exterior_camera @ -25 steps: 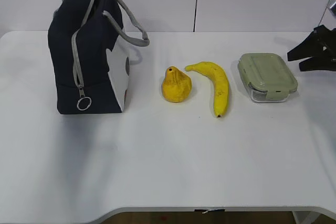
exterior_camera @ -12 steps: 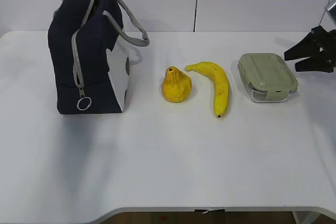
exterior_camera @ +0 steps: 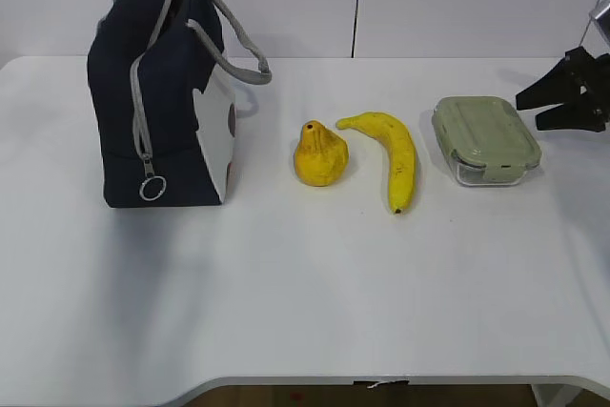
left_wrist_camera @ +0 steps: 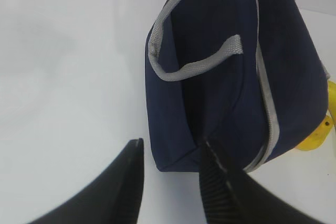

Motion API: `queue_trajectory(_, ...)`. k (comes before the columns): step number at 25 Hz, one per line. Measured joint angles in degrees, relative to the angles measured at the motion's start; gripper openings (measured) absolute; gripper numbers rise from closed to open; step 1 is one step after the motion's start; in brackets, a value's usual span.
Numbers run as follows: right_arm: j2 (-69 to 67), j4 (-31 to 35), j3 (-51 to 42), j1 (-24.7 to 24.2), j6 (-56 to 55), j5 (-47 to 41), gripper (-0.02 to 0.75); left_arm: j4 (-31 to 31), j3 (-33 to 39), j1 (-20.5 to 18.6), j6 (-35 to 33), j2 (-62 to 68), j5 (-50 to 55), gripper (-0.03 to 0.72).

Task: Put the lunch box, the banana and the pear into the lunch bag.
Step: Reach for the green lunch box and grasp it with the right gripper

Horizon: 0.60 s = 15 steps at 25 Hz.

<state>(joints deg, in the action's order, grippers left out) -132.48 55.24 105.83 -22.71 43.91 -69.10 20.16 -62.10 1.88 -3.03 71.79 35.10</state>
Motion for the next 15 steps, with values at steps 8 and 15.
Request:
queue_trajectory(8,0.0,3.1,0.0,0.0,0.0,0.0,0.501,0.0,0.0,0.0,0.0,0.0,0.0,0.277)
queue_trajectory(15,0.0,4.99,0.0,0.0,0.0,0.0,0.501,0.0,0.0,0.0,0.0,0.0,0.0,0.277)
